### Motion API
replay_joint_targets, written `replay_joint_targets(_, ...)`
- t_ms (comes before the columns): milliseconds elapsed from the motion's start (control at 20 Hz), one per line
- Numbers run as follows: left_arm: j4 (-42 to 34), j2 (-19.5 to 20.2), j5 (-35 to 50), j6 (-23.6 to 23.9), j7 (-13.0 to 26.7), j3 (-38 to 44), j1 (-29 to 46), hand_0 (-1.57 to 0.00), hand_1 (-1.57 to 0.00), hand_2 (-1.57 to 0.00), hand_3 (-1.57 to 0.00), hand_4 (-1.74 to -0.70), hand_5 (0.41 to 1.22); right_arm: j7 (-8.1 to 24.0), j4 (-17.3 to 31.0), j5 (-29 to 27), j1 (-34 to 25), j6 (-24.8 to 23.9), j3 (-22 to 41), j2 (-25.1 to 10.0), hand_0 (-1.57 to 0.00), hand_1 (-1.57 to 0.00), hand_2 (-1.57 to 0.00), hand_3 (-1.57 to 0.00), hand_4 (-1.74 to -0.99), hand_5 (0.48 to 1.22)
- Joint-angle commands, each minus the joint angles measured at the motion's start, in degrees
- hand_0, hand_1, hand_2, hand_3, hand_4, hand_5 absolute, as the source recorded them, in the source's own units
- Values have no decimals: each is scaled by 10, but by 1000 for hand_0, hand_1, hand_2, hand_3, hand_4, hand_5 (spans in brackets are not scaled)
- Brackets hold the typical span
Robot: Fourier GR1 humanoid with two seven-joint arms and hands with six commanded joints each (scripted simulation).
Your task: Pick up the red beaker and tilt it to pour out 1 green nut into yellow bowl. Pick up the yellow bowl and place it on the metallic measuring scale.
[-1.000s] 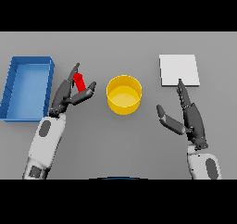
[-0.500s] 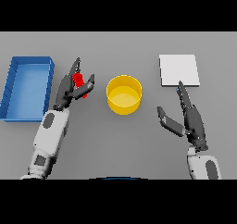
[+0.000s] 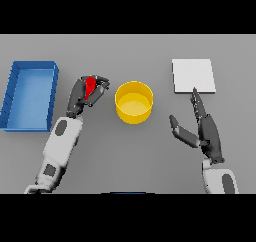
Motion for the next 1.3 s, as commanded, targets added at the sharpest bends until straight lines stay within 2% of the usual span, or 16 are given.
replay_joint_targets(0, 0, 2, 0, -1, -5, 0, 2, -1357, -1364, -1380, -1304, -1565, 1163, 5, -1, -1, -5, -1, -1, 1, 1, 1, 1, 1, -1251, 646)
replay_joint_targets(50, -1, 4, 0, -2, -4, 2, 2, -1400, -1406, -1419, -1357, -1542, 1174, 5, 2, -5, -8, -1, -4, 0, 1, 1, 1, 1, -1255, 644)
replay_joint_targets(150, -17, -5, 25, -19, -23, 9, 11, -1462, -1465, -1473, -1434, -1614, 1165, 11, 1, 0, -12, -3, -6, -6, 1, 1, 1, 1, -1245, 642)
replay_joint_targets(250, -32, -2, 53, -40, -23, 21, 7, -1501, -1503, -1509, -1484, -1660, 1150, 8, 3, 1, -12, -1, -2, -2, 1, 1, 1, 1, -1246, 644)
replay_joint_targets(300, -42, -1, 64, -46, -15, 24, 2, -1515, -1517, -1521, -1501, -1676, 1144, 14, 7, 6, -18, -6, -4, -4, 1, 1, 1, 1, -1238, 643)
replay_joint_targets(350, -54, 2, 70, -50, -12, 24, 3, -1526, -1528, -1531, -1515, -1689, 1140, -1, 9, 6, -13, -5, -5, -5, 1, 1, 1, 1, -1236, 644)
replay_joint_targets(500, -87, 13, 74, -62, 5, 11, 1, -1548, -1549, -1551, -1542, -1714, 1132, -15, 9, 11, -3, -5, 0, -4, 1, 1, 1, 1, -1227, 647)
replay_joint_targets(750, -90, 53, 54, -75, 28, -9, -20, -1556, -1557, -1558, -1553, -1724, 1135, -27, 1, 33, -1, -16, 6, -8, 1, 1, 1, 1, -1219, 660)
replay_joint_targets(850, -81, 68, 49, -82, 36, -13, -33, -1556, -1557, -1558, -1553, -1724, 1139, -19, 4, 31, -5, -17, 4, -8, 1, 1, 1, 1, -1219, 661)
replay_joint_targets(900, -83, 75, 37, -82, 33, -24, -34, -1559, -1560, -1561, -1556, -1727, 1138, -19, 4, 34, -7, -17, 6, -7, 1, 1, 1, 1, -1213, 662)
replay_joint_targets(1100, -98, 116, -35, -91, 64, -90, -53, -1566, -1566, -1567, -1565, -1735, 1120, -14, -9, 39, 3, -19, 10, -7, 1, 1, 1, 1, -1194, 658)
replay_joint_targets(1250, -99, 137, -93, -110, 104, -147, -84, -1569, -1569, -1569, -1568, -1738, 1127, 3, -2, 37, -3, -15, 7, -10, 1, 1, 1, 1, -1183, 663)
